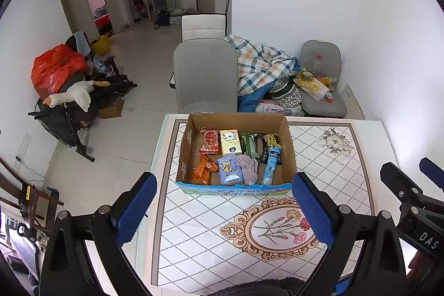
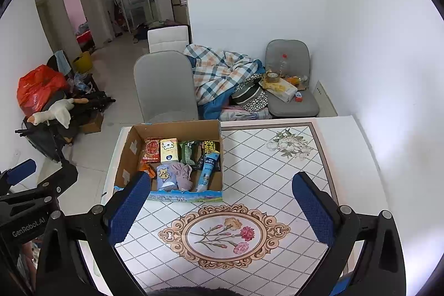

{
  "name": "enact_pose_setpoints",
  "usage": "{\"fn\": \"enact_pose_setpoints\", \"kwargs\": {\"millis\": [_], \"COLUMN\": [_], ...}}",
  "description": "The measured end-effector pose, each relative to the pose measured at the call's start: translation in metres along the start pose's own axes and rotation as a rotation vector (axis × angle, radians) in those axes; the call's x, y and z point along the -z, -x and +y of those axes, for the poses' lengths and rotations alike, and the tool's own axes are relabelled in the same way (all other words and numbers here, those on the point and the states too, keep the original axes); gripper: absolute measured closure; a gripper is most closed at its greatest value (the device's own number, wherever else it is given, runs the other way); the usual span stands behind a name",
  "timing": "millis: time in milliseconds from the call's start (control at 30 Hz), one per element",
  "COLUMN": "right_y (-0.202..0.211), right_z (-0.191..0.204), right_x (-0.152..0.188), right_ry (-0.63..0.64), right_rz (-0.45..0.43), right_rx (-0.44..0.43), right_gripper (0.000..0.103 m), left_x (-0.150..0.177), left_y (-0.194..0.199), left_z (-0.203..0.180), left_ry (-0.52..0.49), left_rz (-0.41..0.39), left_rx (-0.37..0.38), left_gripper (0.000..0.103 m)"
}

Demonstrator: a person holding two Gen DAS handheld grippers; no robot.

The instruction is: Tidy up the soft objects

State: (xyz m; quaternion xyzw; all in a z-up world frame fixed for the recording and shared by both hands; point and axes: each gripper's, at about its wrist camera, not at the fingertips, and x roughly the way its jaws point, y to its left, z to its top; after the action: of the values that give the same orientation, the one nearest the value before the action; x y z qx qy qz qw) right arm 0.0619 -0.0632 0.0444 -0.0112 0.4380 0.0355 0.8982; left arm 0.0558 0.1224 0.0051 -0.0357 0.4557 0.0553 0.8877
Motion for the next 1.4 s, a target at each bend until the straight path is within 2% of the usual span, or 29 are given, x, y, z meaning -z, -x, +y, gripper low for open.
{"fn": "enact_pose_setpoints", "kwargs": {"millis": [1400], "right_y": [0.000], "right_z": [-0.002], "right_x": [-0.003], "right_ry": [0.031], "right_rz": [-0.003], "right_rx": [0.028], "right_gripper": [0.000], "left_x": [0.012], "left_y": [-0.001], "left_z": [0.000], "left_ry": [0.018], "left_rz": [0.005], "left_rx": [-0.016], "left_gripper": [0.003]}}
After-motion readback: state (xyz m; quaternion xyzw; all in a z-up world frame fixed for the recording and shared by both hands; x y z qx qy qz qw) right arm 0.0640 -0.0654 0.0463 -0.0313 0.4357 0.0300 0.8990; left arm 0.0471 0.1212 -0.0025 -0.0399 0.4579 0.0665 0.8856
